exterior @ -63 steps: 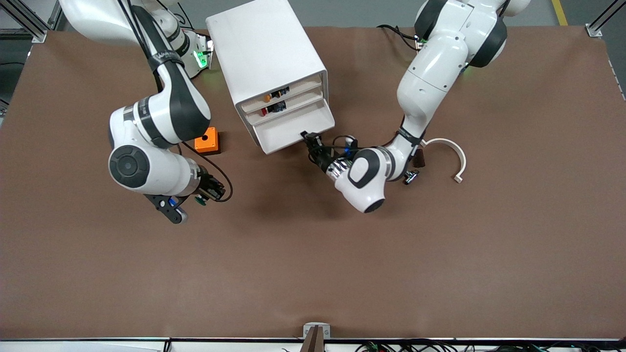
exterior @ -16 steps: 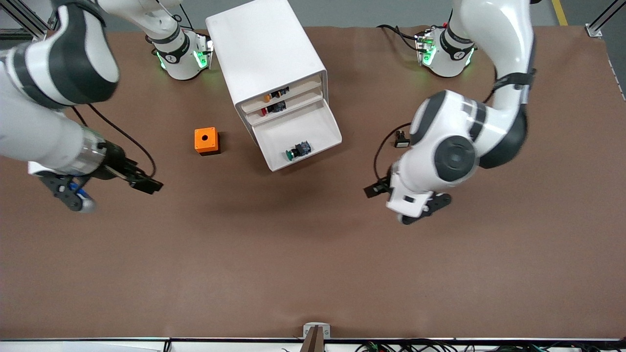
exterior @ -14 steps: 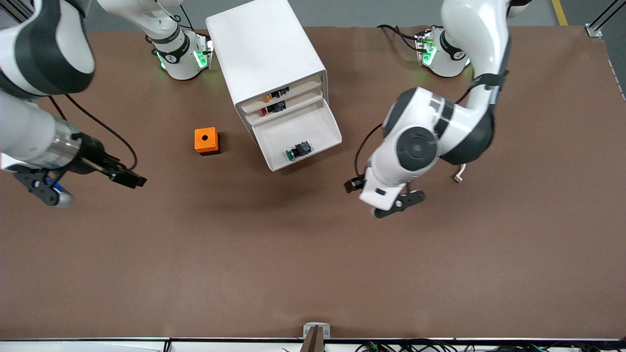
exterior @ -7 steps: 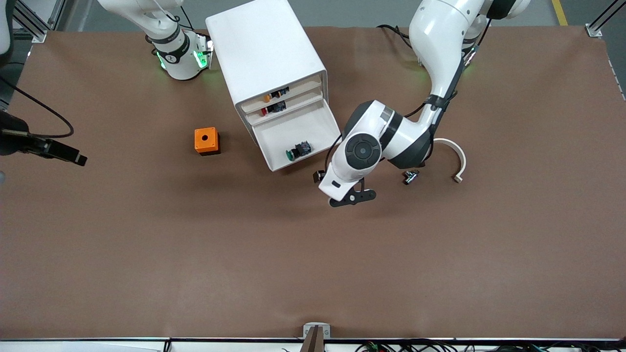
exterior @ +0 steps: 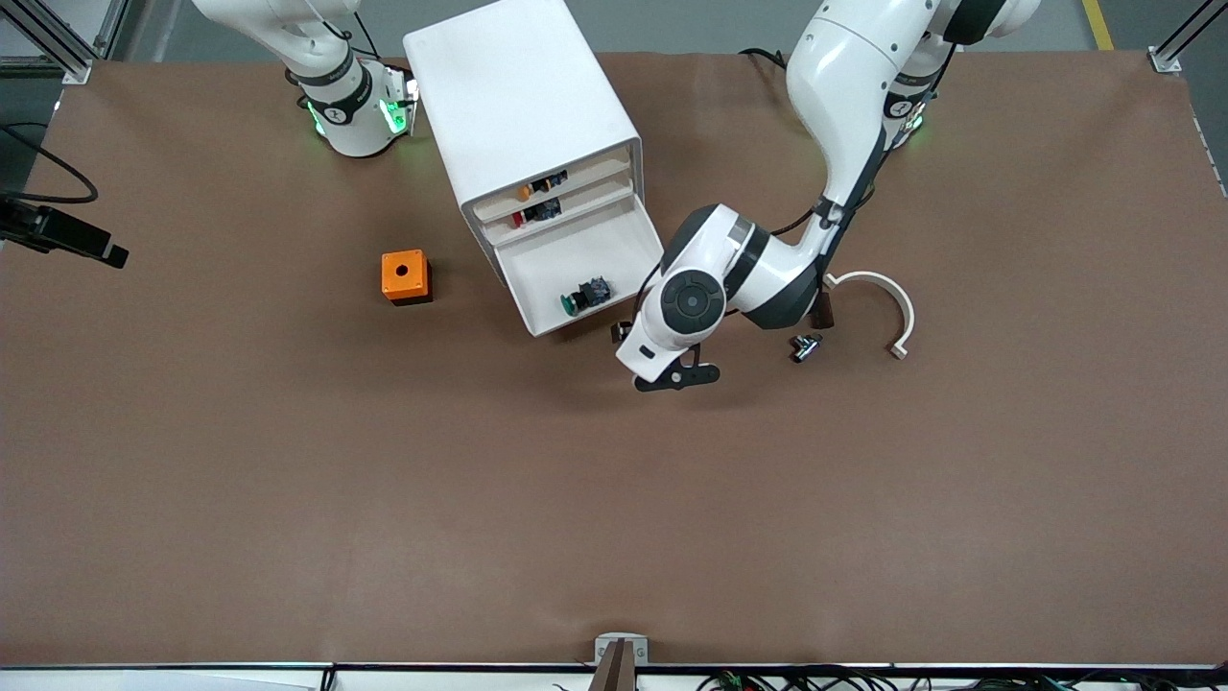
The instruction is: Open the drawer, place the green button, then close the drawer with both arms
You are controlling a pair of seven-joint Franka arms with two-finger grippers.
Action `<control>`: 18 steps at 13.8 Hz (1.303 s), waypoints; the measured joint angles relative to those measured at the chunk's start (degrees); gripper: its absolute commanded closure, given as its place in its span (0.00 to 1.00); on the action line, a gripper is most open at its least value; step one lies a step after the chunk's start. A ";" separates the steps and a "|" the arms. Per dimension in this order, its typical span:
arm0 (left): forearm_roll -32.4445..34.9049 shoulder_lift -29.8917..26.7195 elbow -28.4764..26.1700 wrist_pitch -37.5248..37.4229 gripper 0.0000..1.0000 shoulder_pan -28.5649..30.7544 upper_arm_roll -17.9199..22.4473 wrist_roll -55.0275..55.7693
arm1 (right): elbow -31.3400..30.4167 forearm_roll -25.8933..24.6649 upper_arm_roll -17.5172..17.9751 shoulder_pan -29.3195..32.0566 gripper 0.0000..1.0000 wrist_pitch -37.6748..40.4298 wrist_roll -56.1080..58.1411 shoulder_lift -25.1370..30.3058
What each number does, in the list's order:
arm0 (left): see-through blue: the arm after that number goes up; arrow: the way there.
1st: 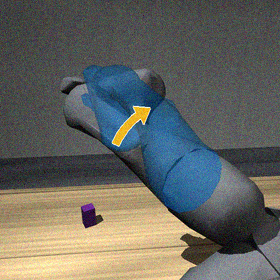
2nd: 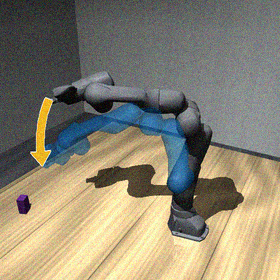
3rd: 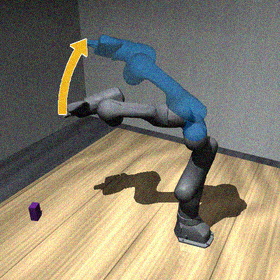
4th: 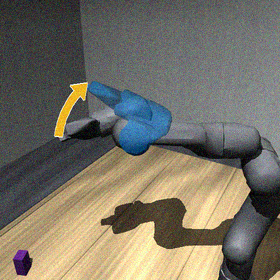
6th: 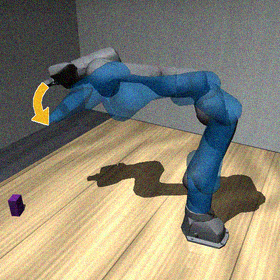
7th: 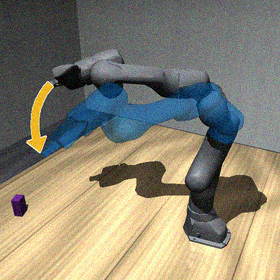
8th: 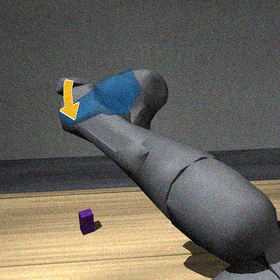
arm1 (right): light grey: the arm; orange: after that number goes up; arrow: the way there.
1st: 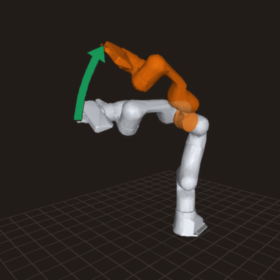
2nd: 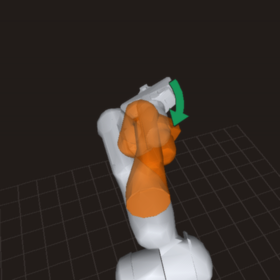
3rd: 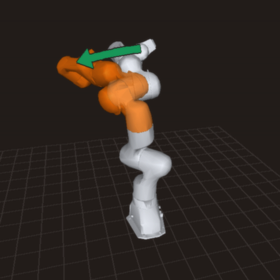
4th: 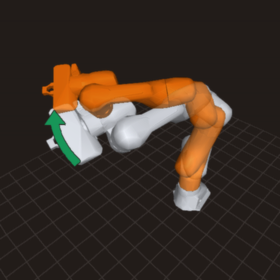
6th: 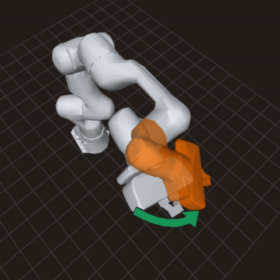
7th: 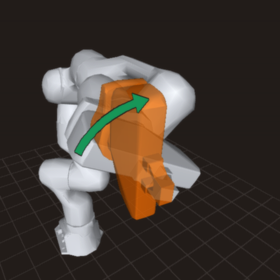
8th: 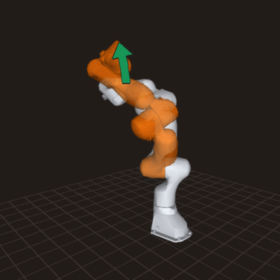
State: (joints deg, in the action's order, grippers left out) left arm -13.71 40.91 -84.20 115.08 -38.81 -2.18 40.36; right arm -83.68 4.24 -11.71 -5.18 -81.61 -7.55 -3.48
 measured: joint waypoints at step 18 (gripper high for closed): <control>-5.34 3.01 -0.60 3.65 0.00 -7.34 -5.49 10.03 | -7.13 -4.32 9.30 5.63 0.00 -11.78 0.17 3.87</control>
State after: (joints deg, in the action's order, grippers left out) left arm -19.06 43.92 -84.81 118.74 -46.15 -7.67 50.39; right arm -90.81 -0.09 -2.41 0.45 -93.39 -7.39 0.40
